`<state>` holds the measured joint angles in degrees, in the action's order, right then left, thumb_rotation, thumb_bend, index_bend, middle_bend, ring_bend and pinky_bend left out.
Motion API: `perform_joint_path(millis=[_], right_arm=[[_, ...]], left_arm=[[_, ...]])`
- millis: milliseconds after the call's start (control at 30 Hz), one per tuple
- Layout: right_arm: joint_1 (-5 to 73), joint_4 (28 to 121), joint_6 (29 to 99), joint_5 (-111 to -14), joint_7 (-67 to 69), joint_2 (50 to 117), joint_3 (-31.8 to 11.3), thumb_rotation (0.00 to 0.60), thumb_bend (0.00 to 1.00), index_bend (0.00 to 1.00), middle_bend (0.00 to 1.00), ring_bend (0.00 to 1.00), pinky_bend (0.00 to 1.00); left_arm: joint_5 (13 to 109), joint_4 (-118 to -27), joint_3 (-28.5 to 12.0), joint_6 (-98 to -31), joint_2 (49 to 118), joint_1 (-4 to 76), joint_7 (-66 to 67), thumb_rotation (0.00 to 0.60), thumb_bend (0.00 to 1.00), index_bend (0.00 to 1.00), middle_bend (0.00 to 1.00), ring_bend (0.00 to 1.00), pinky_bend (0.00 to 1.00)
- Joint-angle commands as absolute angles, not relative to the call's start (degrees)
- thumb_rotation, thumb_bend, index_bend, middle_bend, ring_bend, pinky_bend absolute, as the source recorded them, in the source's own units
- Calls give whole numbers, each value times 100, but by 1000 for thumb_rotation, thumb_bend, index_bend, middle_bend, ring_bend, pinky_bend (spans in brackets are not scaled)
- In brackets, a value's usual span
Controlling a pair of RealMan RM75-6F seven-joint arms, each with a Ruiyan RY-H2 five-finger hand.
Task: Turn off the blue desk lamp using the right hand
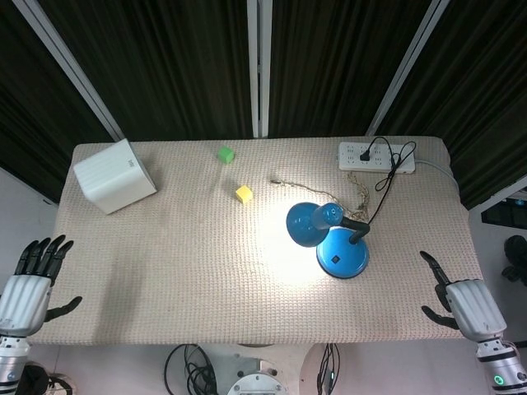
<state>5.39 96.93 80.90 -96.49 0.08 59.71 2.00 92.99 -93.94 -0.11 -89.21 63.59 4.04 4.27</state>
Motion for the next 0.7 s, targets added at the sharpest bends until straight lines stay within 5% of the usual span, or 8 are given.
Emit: perform_joint_path(millis=[33, 433, 700], right_arm=[[1009, 10119, 7298, -9731, -270, 5976, 266, 600, 44, 0, 870, 883, 880], [1743, 10784, 5658, -7988, -2448, 6622, -27, 600, 26, 0, 874, 893, 890], [2235, 10770, 5250, -6628, -3127, 6925, -269, 600, 7, 0, 874, 893, 890]], left_arm=[[9308, -9395, -6, -8923, 6368, 403, 420, 600, 93, 78, 0, 0, 19], [9237, -9445, 3, -8902, 6312, 372, 436, 600, 88, 78, 0, 0, 19], [9182, -9453, 2, -8857, 6263, 372, 370, 600, 89, 79, 0, 0, 19]])
